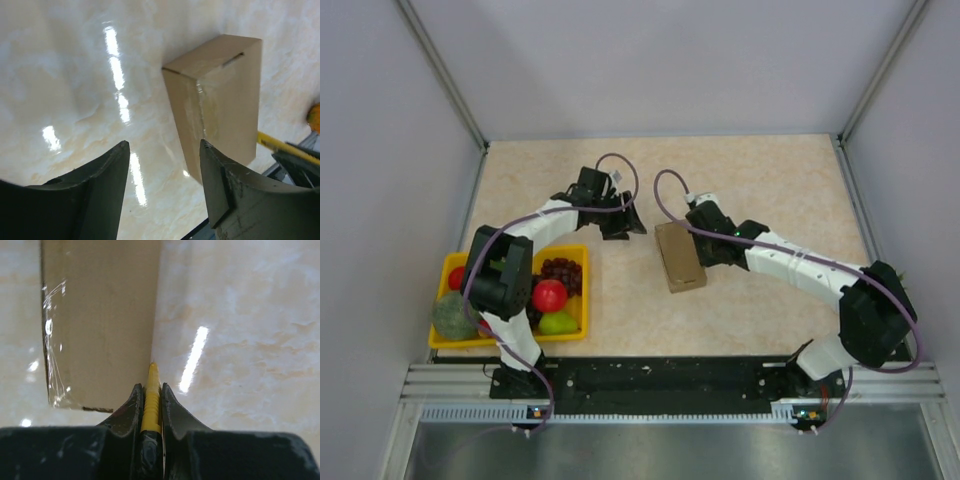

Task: Unpack the express box

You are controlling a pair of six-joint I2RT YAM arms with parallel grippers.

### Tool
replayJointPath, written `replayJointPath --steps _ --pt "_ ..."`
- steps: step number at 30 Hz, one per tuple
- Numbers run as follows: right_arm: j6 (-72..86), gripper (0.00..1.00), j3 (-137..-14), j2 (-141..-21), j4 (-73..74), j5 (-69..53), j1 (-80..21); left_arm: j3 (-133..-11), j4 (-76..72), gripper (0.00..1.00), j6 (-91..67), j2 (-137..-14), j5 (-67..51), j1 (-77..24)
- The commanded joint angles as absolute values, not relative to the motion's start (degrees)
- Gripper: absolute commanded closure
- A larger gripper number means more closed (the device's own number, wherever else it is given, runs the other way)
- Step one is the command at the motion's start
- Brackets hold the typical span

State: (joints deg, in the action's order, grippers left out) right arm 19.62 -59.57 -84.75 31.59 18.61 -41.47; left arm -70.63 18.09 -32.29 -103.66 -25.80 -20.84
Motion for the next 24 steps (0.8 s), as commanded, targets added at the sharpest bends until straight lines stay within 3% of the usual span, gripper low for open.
replayJointPath --steps 1,7,11,16,18,24 --pt "20.6 1.0 -63.6 -82.5 32.3 9.7 -45.2 -67.7 22.4 0.42 -34.2 -100.2 -17.4 -20.6" --pt "20.0 1.0 -63.9 -82.8 27.2 2.1 -46.8 -62.9 24.5 0.53 -36.3 -96.5 -13.2 -19.3" --pt "19.8 1.0 -68.4 -81.3 35.0 13.2 -46.8 -60.1 23.6 0.56 -34.8 -89.9 -14.0 -19.3" --pt "17.4 1.0 -70.7 -75.6 35.9 17.5 -46.6 -55.1 23.1 0.64 -32.7 -83.2 -15.5 -21.4" --pt "16.4 1.0 -71.5 -76.3 33.2 18.9 -45.3 -54.0 26.0 0.72 -32.7 -80.8 -14.9 -23.2" --pt "14.1 1.0 -76.7 -86.9 22.8 18.3 -36.9 -55.0 39.0 0.75 -29.0 -79.4 -13.2 -26.6"
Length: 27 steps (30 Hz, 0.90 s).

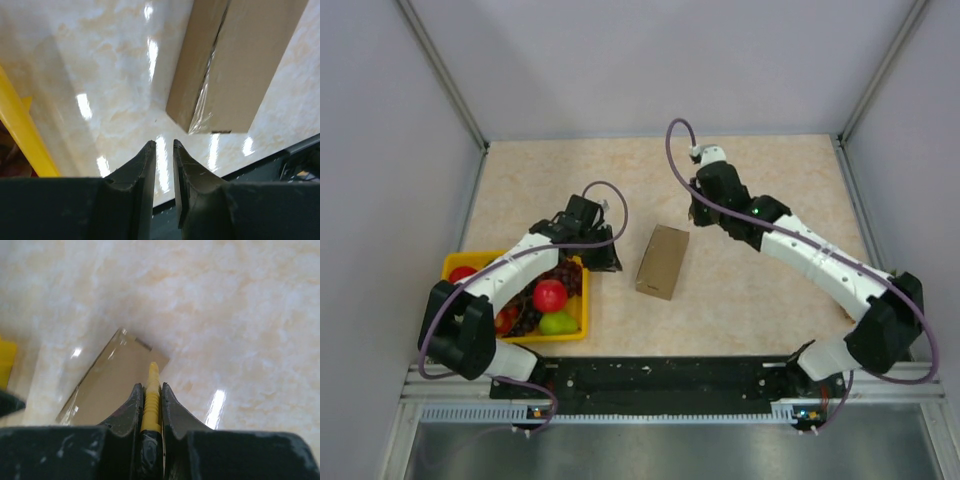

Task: Unpack the express box

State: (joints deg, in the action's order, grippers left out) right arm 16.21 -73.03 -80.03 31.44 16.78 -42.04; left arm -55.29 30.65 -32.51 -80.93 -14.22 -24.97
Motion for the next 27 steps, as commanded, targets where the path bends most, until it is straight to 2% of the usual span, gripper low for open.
replayJointPath --steps 1,6,13,19,27 --pt "13.7 1.0 -78.7 -88.5 21.9 16.1 -34.9 -54.2 38.2 0.75 -27.8 -78.7 -14.1 -27.2" --pt "12.5 1.0 -85.5 -99.8 22.0 13.2 -32.2 -52.1 34.6 0.74 -27.2 -81.0 -19.9 -31.0" --pt "20.1 1.0 -85.9 -103.8 21.2 6.1 -30.9 -53.9 30.4 0.75 -28.9 -89.1 -22.7 -32.9" --pt "20.7 1.0 -80.8 -101.6 22.3 6.3 -31.0 -57.7 29.1 0.76 -30.7 -93.7 -20.7 -32.9" --pt "22.0 1.0 -71.6 -93.0 23.4 3.3 -31.0 -61.9 25.8 0.78 -35.2 -97.6 -20.2 -32.2"
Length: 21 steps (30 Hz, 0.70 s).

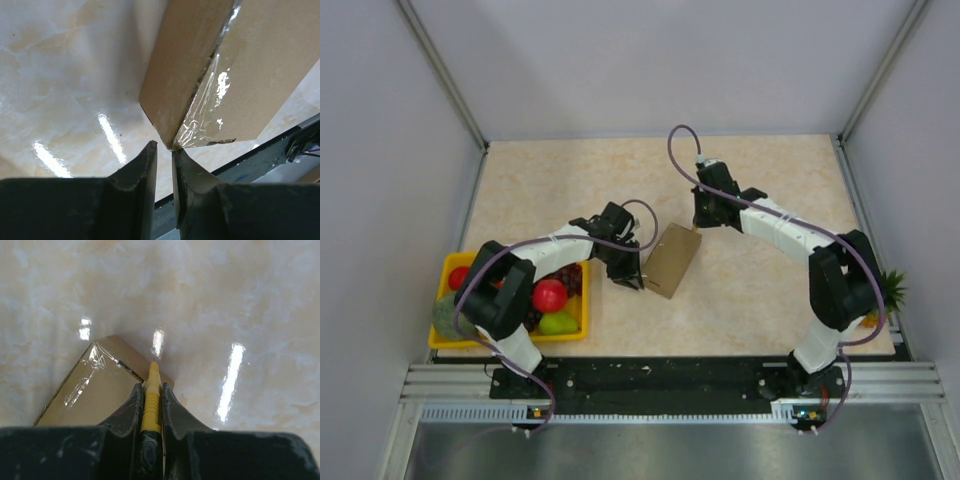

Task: Unpack the express box

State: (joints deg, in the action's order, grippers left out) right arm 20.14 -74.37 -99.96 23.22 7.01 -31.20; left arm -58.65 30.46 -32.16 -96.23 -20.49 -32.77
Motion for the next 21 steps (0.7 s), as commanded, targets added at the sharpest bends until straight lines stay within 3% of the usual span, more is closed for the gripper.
replayJointPath --steps 1,21 --pt "22.1 1.0 -70.8 -92.0 23.6 3.1 -31.1 -62.4 25.8 0.78 -35.5 -98.0 -20.0 -31.6" --pt "30.1 1.0 -52.1 -70.3 29.3 3.6 -38.0 -85.2 20.0 0.73 -36.3 -115.2 -31.0 -26.3"
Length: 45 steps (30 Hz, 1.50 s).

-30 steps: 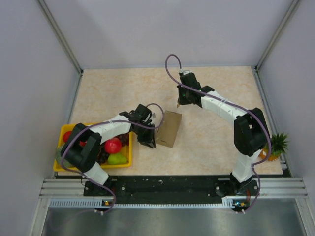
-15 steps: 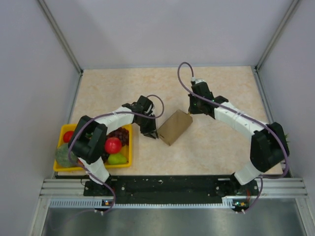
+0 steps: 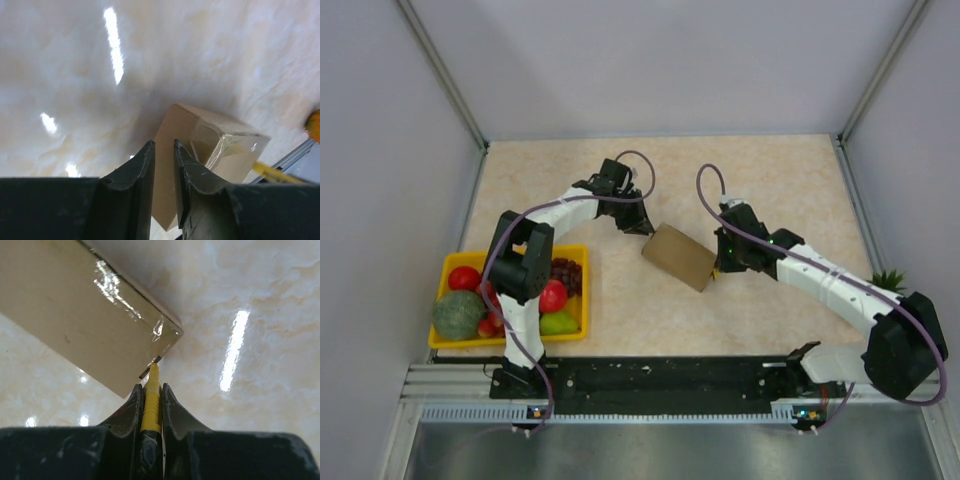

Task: Unpack the express box

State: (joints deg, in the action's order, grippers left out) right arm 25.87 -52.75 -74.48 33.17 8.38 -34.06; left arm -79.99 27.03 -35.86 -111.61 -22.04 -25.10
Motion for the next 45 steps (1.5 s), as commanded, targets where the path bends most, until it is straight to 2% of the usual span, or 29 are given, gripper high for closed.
replayJointPath --steps 1,6,8,9,14,18,23,27,30,32,34,35,36,45 --pt "30.1 1.0 -51.9 -69.6 29.3 4.0 -38.5 -86.1 18.1 0.73 -36.2 -115.9 -31.6 -26.3" --pt "31.1 1.0 -52.0 -65.9 31.4 7.2 -38.8 -88.0 16.8 0.68 -35.2 -117.8 -28.4 -26.0" --pt "31.3 1.0 -52.6 -65.1 33.3 8.7 -38.8 -88.7 20.9 0.57 -35.6 -116.8 -24.3 -25.3" --pt "31.6 1.0 -53.5 -64.3 34.4 10.2 -38.8 -89.0 23.4 0.54 -36.0 -116.2 -17.6 -25.1" --pt "30.1 1.0 -55.7 -62.1 37.8 13.2 -38.8 -83.2 25.3 0.28 -38.3 -108.9 -10.0 -23.0" --pt "28.6 1.0 -57.7 -64.1 38.5 15.2 -38.8 -78.9 23.1 0.25 -38.5 -104.9 -13.3 -23.1" --pt "25.7 1.0 -61.6 -69.3 35.7 18.3 -37.1 -69.4 13.3 0.25 -41.7 -99.9 -26.7 -24.7" --pt "23.7 1.0 -63.1 -74.3 31.0 16.2 -34.5 -64.3 6.2 0.24 -45.7 -100.1 -32.8 -27.6" --pt "22.0 1.0 -64.2 -78.0 28.6 14.5 -32.4 -63.6 4.0 0.26 -47.0 -102.2 -34.4 -28.9" --pt "20.7 1.0 -64.9 -80.1 27.4 13.7 -31.2 -63.6 1.8 0.33 -47.9 -103.9 -35.9 -29.2" --pt "20.1 1.0 -65.4 -82.8 26.7 11.6 -30.4 -64.2 1.5 0.42 -48.2 -104.9 -36.4 -29.3" --pt "19.8 1.0 -66.0 -83.5 26.5 10.7 -30.1 -64.2 1.8 0.55 -47.9 -105.8 -36.4 -29.3" --pt "19.6 1.0 -66.3 -84.6 26.5 10.2 -30.2 -64.4 2.3 0.59 -47.6 -106.2 -36.2 -29.3" --pt "18.5 1.0 -68.1 -87.5 25.8 0.9 -30.1 -65.2 6.2 0.76 -41.5 -109.9 -34.3 -29.2"
